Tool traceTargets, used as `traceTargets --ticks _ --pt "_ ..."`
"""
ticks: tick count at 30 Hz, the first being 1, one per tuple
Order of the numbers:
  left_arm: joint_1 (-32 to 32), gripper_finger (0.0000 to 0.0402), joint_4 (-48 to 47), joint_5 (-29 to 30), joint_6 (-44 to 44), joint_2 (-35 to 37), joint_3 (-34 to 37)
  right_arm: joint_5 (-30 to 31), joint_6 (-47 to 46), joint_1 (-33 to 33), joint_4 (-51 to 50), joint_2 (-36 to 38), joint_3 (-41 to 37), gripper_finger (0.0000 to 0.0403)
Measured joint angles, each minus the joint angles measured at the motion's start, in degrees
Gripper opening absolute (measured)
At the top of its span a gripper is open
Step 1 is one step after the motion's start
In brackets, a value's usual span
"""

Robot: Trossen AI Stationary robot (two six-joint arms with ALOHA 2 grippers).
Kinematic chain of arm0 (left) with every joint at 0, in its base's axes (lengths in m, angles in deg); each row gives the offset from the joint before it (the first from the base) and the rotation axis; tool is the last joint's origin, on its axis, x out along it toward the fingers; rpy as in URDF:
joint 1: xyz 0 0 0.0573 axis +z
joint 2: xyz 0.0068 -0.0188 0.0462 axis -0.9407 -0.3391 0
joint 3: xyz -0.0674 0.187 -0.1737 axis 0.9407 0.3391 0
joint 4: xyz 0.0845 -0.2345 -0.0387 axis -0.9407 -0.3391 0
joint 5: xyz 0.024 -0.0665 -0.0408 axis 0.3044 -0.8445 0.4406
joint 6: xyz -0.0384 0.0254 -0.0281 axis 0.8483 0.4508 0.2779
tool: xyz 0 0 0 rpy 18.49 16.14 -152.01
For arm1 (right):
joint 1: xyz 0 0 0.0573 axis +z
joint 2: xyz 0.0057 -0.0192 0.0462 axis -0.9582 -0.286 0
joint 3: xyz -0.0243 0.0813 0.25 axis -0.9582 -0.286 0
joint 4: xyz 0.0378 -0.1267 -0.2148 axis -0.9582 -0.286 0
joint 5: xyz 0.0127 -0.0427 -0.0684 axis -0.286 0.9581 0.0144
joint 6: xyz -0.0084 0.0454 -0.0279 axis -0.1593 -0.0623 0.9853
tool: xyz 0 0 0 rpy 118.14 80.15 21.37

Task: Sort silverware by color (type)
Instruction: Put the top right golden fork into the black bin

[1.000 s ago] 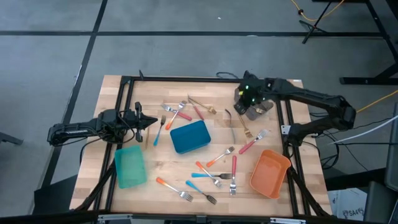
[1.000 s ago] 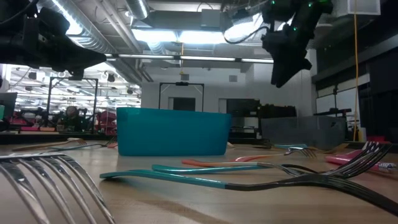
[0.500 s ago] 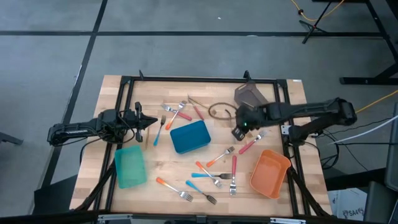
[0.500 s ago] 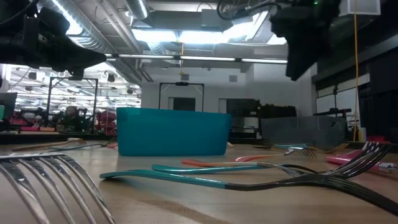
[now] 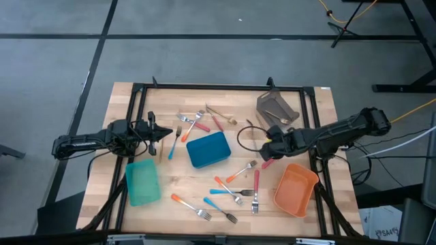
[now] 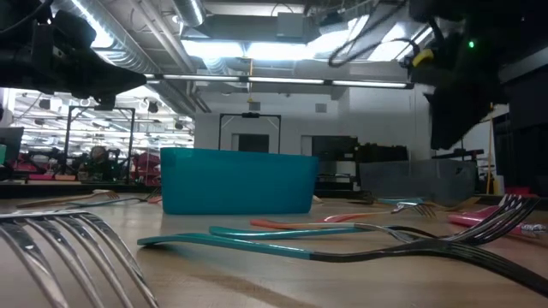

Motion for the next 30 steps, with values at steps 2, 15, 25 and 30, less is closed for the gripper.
traceTargets --ticks 2,15,25,30 --pt "0.0 0.0002 0.0 0.0 0.0 0.0 0.0 1.1 -0.2 0.0 1.7 0.0 -2.0 0.0127" --pt "0.0 0.0002 0.0 0.0 0.0 0.0 0.0 3.0 -0.4 -1.7 14.0 0.0 -12.0 0.0127" --pt "0.0 0.0002 0.0 0.0 0.0 0.0 0.0 2.6 0.5 -7.1 18.9 0.0 -15.1 0.0127" --pt "0.0 0.0002 0.0 0.0 0.0 0.0 0.0 2.5 2.0 -8.8 19.5 -0.2 -15.2 0.0127"
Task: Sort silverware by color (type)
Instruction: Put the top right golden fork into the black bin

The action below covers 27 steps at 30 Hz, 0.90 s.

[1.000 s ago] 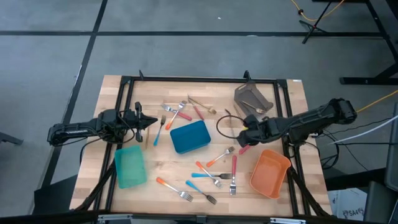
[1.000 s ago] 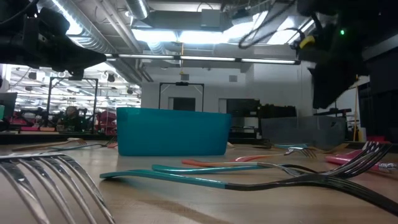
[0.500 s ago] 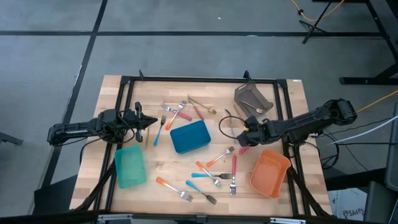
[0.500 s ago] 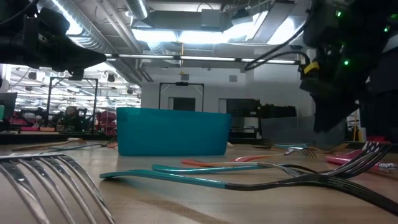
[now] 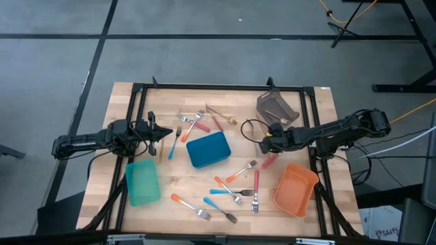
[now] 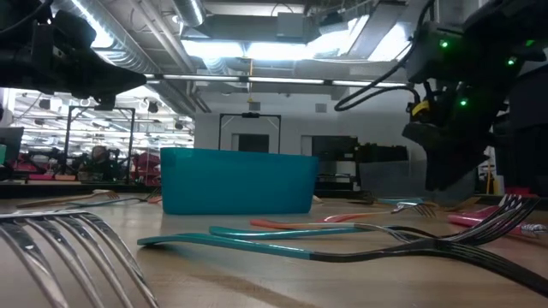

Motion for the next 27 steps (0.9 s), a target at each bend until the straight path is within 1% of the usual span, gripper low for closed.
traceTargets --ticks 11,20,27 --pt "0.0 0.0002 0.0 0.0 0.0 0.0 0.0 0.2 3.7 -0.7 2.9 0.0 0.0 0.0127" --pt "0.0 0.0002 0.0 0.0 0.0 0.0 0.0 1.3 4.1 -0.7 2.8 -0.1 0.0 0.0127" --pt "0.0 0.0002 0.0 0.0 0.0 0.0 0.0 1.1 4.1 -0.7 2.9 -4.4 0.0 0.0127"
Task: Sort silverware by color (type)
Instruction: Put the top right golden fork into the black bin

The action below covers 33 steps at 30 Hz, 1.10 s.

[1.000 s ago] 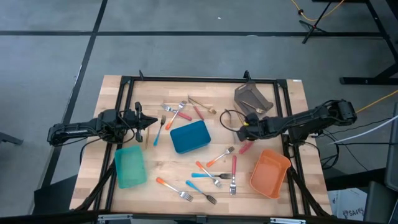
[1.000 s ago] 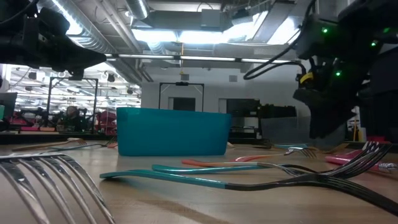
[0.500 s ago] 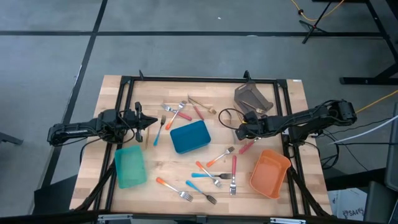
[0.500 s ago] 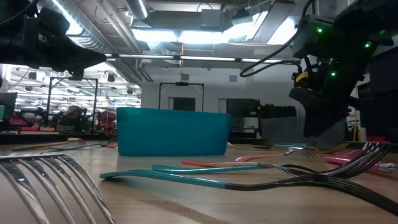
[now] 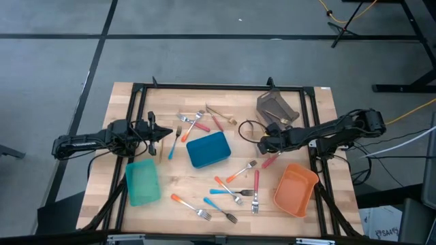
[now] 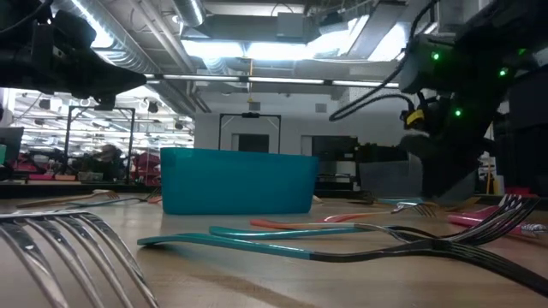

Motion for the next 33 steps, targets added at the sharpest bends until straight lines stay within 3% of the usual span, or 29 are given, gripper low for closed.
traceTargets --ticks 11,27,33 --pt "0.0 0.0002 0.0 0.0 0.0 0.0 0.0 0.0 0.0 0.0 3.9 -6.2 0.2 0.0127" --pt "0.0 0.0002 0.0 0.0 0.0 0.0 0.0 -1.1 0.0 0.1 4.3 -6.4 0.2 0.0126" --pt "0.0 0.0002 0.0 0.0 0.0 0.0 0.0 -1.6 0.0 0.1 4.6 -6.4 0.2 0.0093"
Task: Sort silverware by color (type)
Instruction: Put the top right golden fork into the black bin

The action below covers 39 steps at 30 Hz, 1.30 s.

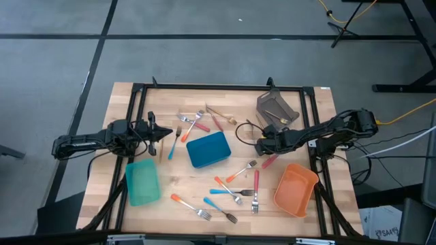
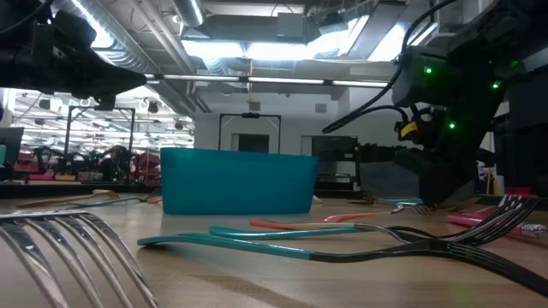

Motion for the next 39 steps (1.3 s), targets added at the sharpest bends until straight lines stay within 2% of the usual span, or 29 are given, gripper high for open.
traceTargets --ticks 7,13,26,39 --pt "0.0 0.0002 0.0 0.0 0.0 0.0 0.0 -0.2 0.0 0.0 0.1 0.0 0.0 0.0032" --pt "0.0 0.0002 0.0 0.0 0.0 0.0 0.0 0.1 0.1 0.0 -0.1 0.0 -0.1 0.0005" --pt "0.0 0.0002 0.0 0.0 0.0 0.0 0.0 0.0 0.0 0.0 0.3 0.1 0.3 0.0001" --pt "0.0 0.0002 0.0 0.0 0.0 0.0 0.0 -0.4 0.1 0.0 -13.8 0.0 9.4 0.0000"
